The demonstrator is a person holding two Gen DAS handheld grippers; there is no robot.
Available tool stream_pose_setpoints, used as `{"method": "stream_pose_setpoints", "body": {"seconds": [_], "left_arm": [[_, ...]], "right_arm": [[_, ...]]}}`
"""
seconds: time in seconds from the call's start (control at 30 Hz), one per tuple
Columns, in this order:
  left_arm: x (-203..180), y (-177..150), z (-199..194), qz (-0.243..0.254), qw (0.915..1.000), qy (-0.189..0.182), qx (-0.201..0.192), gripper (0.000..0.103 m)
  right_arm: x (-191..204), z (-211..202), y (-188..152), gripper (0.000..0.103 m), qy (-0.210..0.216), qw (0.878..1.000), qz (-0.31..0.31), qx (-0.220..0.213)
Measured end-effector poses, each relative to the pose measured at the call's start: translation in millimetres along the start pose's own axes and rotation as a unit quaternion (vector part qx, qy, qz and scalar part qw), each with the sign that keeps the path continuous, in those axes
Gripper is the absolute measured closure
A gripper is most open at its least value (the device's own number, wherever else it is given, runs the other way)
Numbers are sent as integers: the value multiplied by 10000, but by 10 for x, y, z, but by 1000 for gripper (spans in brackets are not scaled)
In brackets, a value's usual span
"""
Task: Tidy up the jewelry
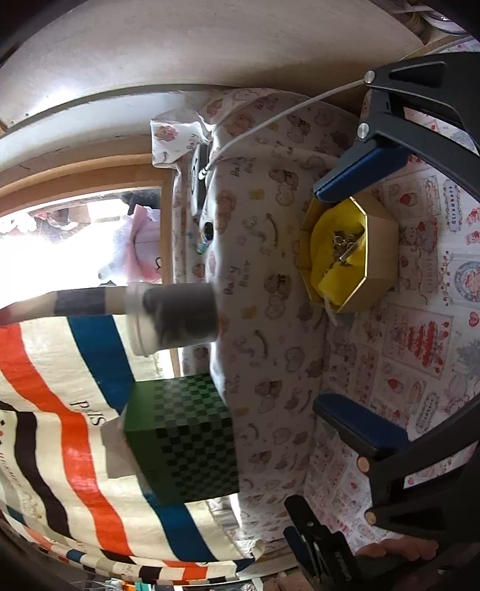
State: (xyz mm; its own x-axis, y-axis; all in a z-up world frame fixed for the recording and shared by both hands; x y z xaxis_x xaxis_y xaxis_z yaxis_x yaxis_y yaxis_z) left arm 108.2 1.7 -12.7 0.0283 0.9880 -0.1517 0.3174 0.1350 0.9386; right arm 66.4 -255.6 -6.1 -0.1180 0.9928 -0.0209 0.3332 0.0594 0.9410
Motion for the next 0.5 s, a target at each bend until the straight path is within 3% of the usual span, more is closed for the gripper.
{"method": "stream_pose_setpoints", "body": {"seconds": [0.13,0.5], "left_arm": [[-141,-25,-27,387,9992,90,-70,0],[-84,-24,-54,304,9993,190,-83,0]], "right_arm": [[49,-32,7,0,-43,9999,-139,-80],[95,-67,13,0,-140,9995,-242,-134]]}}
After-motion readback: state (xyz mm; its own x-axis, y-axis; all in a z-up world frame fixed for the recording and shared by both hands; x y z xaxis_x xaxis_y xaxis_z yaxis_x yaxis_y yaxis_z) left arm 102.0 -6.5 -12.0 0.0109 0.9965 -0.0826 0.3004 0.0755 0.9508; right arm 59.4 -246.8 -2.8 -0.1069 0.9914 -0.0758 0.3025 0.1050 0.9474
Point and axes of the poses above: each gripper's, at about its wrist camera, not at the fingertips, and z roughly the way its jaws point, x to its left, y to its top, the point moved 6 cm from there along z, roughly the way its jaws point, and after that the axes turned 4 degrees about -z, right-handed, at the moved point
